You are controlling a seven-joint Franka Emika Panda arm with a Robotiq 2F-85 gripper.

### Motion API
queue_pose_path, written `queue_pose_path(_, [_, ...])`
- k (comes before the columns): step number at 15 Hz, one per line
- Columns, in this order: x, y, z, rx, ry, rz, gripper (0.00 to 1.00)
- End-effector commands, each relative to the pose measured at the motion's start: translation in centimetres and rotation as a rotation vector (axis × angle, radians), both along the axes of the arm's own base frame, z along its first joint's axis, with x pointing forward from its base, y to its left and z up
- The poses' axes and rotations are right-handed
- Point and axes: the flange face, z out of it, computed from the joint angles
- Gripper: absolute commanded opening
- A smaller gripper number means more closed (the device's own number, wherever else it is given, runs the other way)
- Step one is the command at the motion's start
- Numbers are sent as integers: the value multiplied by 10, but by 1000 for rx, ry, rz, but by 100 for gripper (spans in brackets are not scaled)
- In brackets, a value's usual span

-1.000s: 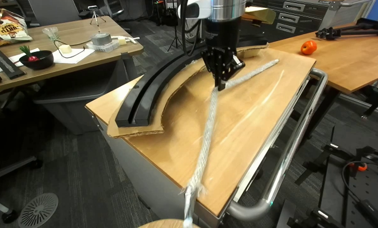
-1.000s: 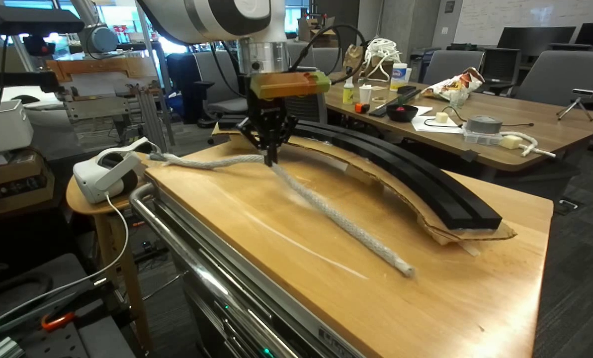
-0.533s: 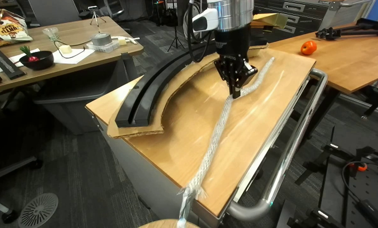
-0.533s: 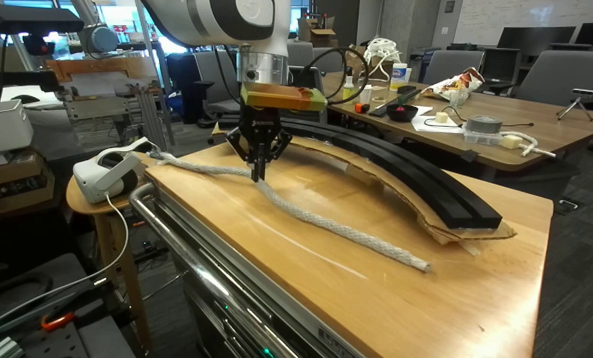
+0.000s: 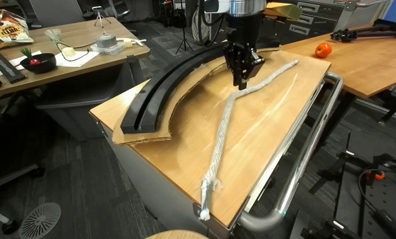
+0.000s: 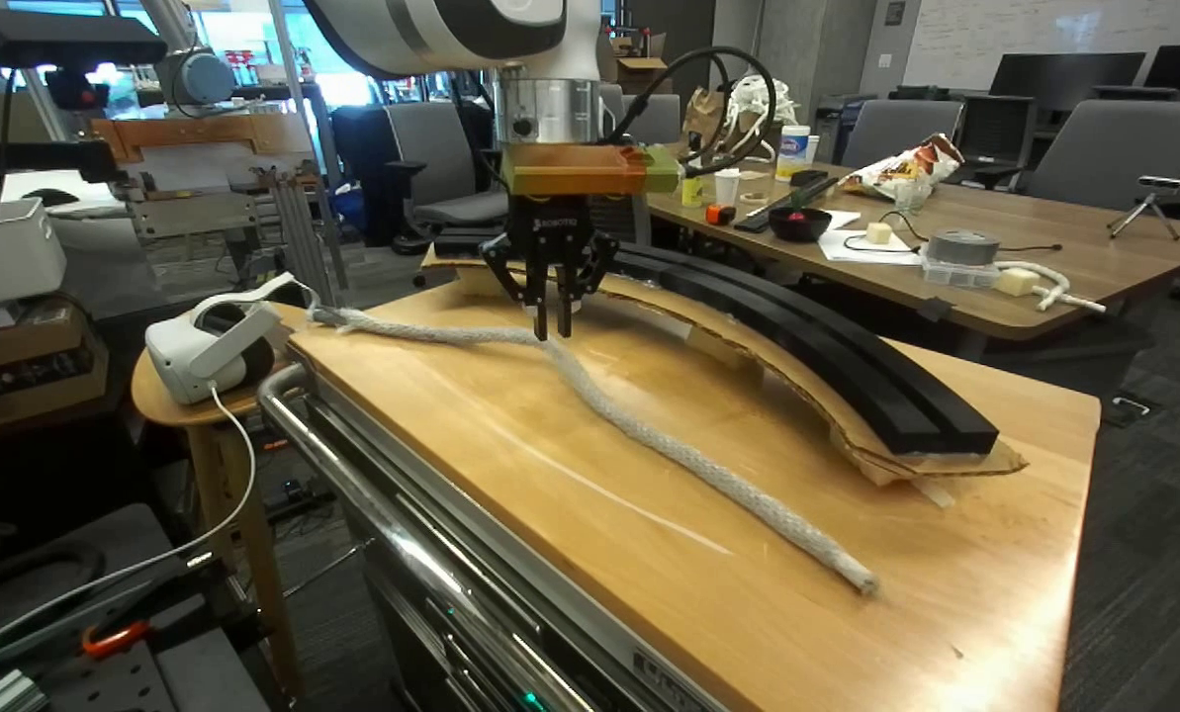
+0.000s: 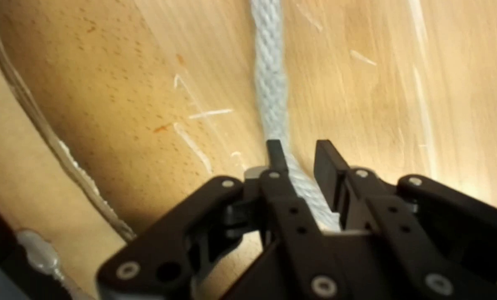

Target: Put the rope on the table

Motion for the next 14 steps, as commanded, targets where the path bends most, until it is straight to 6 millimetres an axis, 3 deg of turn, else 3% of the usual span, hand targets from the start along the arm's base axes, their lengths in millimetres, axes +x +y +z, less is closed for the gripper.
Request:
queue_pose_path(1, [-11,11,29,20,-98,34,58])
queue_pose_path(4, [-32,20,58,-7,-144,-12,80])
queue_pose_path(7, [-66,23,99,20,-168,-213,100])
queue_pose_path(11, [-115,15,134,120,-48,-383,100])
queue_pose_path(12, [-87,18,119,59,-85,-325,100])
queue_pose_path(14, [-106,13,133,91,-58,-358,100])
